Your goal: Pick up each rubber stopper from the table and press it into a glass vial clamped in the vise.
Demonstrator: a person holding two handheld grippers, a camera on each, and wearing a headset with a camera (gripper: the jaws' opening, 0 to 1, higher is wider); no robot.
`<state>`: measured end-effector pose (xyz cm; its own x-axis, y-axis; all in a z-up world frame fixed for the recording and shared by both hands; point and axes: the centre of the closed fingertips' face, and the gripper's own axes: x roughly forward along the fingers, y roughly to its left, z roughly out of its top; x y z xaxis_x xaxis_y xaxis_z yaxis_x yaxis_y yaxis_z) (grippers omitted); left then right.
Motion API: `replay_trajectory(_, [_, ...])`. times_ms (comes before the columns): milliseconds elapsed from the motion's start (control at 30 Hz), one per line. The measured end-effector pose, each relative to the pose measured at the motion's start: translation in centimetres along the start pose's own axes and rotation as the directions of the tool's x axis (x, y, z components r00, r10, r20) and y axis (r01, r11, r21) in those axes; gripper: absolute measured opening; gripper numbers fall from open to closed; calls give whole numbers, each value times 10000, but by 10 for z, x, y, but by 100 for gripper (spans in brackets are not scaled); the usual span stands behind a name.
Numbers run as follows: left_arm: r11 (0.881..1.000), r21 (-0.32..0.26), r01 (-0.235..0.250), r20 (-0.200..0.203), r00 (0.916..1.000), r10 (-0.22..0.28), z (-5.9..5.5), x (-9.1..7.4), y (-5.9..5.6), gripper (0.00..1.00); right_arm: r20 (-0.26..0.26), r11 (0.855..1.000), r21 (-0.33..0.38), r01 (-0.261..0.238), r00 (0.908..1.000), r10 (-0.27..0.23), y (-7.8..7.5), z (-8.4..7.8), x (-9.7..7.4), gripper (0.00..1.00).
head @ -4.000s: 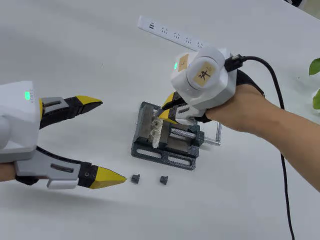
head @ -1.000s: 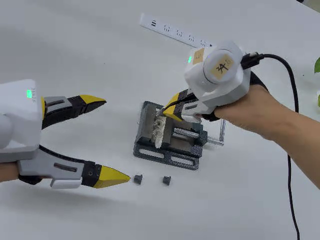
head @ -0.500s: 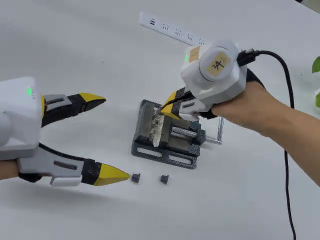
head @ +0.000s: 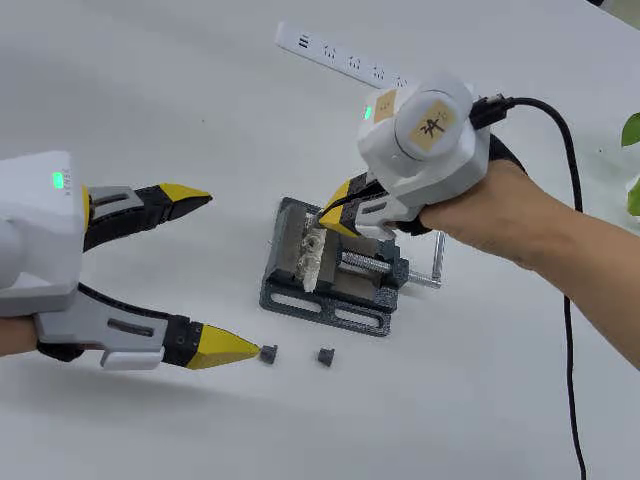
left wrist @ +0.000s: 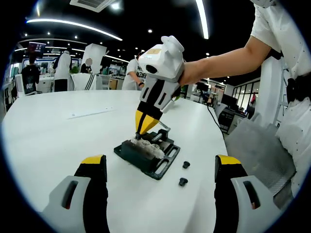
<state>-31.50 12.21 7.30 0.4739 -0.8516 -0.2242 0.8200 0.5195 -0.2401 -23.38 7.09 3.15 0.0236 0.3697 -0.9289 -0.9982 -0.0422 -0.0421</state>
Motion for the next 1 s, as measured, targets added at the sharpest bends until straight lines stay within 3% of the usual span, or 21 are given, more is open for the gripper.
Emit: replay_trajectory(1000, [10000, -25, 61, 142, 9999, -60, 1, 3, -2, 91, -367, 9998, -143, -128, 9993, 122, 0, 1, 2, 0])
